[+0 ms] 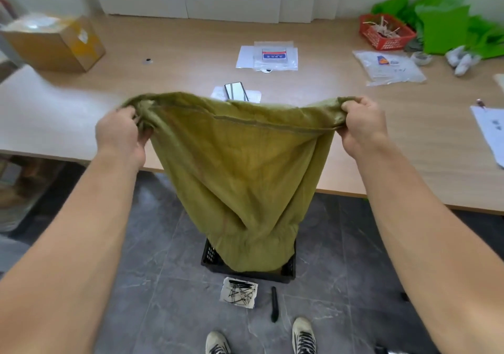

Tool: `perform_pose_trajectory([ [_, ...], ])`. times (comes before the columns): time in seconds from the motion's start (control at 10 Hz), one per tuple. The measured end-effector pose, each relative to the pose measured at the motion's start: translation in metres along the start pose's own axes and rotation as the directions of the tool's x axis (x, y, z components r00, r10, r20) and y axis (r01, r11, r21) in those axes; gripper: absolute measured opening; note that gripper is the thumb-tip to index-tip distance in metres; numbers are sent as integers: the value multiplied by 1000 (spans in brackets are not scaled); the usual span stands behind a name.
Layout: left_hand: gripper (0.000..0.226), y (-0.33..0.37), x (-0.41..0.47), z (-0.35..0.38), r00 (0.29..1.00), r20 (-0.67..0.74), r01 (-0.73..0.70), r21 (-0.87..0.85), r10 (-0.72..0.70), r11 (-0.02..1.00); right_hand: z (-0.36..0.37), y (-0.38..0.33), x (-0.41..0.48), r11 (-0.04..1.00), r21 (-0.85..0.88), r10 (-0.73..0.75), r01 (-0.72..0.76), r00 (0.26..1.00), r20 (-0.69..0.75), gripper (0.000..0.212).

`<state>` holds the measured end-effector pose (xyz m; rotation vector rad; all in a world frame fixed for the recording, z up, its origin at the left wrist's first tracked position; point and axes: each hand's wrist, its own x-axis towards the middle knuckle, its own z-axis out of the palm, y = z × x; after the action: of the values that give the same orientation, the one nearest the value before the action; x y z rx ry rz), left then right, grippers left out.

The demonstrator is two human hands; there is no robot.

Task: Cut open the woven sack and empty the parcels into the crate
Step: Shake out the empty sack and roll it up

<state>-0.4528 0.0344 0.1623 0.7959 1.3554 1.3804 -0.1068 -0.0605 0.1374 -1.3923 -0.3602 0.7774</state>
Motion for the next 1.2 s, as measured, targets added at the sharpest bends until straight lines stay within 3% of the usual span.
perform_pose_trajectory([
  [0.1,19,12,0,-3,1000,-17,-18,-36,17,999,-3,-12,-3,998,66,-21,20,1000,18,26],
  [0.2,22,34,0,1,989,-42,-151,-288,145,946,-3,-31,1,982,154,-111,112,994,-18,28],
  [0.3,17,32,3,3,997,39,-60,-121,65,991,-6,-20,3,999,-38,-23,22,999,-36,28],
  [0.4,12,34,8,-3,999,25,26,-31,-26,999,-13,-20,1,998,-54,21,-25,998,-58,25],
  [0.5,11,48,2,-5,997,15,-70,-7,70,998,-15,-34,0,999,8,-41,42,996,-78,21],
  [0.6,20,53,-4,-8,996,70,-48,-113,56,992,-19,-44,-4,997,29,-73,75,995,-73,19],
  [0.7,16,62,-10,-16,990,132,-18,-177,41,984,-32,-50,-12,986,-60,-155,156,988,20,56],
  [0.8,18,73,-16,-21,972,198,-74,-252,126,965,-41,-60,-24,875,-339,-305,345,937,167,63],
  [0.9,26,85,-18,-24,933,252,-212,-196,258,957,-42,-72,-30,679,-586,-359,443,896,261,52],
  [1.0,25,99,-17,-18,937,183,-249,-240,296,938,-40,-89,-33,527,-687,-411,501,857,311,42],
  [1.1,32,107,-10,-13,929,74,-346,-184,364,920,-39,-108,-35,455,-702,-503,549,808,306,44],
  [1.2,34,110,-9,-11,974,44,-201,-269,221,942,-39,-115,-35,344,-781,-464,522,817,342,52],
])
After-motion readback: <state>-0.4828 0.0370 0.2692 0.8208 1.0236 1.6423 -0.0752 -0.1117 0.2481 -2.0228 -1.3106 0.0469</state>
